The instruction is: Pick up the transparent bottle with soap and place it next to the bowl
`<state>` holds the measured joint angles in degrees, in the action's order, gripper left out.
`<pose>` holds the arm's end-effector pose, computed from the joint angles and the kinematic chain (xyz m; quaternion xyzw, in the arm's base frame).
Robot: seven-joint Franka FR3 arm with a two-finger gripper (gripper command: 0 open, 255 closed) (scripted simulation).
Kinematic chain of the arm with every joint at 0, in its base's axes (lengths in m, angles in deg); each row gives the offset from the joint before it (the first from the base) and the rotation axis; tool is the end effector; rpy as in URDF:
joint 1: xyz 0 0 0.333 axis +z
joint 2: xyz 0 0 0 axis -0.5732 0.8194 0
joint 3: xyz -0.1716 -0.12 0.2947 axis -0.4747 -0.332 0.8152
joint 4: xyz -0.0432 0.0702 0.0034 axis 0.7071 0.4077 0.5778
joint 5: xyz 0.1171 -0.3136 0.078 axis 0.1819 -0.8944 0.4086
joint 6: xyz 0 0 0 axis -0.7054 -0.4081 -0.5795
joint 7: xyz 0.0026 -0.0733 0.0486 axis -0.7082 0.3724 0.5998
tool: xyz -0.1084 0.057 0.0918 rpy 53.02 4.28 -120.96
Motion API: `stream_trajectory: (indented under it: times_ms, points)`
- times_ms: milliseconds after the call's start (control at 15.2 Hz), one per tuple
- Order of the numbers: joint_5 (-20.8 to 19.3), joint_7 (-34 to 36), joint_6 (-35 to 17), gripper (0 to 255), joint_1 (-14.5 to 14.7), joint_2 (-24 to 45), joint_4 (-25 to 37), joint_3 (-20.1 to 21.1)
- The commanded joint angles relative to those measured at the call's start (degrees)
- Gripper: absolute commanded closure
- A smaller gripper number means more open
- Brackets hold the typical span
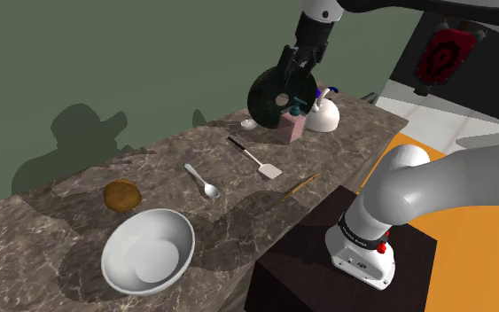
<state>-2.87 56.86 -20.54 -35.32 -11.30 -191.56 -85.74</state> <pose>0.2375 -0.0071 0.6015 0.9933 -0.0694 0.0905 0.0189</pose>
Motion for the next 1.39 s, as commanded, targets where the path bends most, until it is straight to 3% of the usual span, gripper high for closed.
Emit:
stream_trajectory:
  times_ms: [0,726,1320]
  points:
    - [0.0,0.0,0.0,0,0.0,0.0,0.0,0.0]
    - [-3.85,-13.04,-8.73,0,-3.01,12.58,-0.68,-13.33]
    - [-2.74,-24.77,-15.13,0,-4.07,28.48,4.53,-23.6]
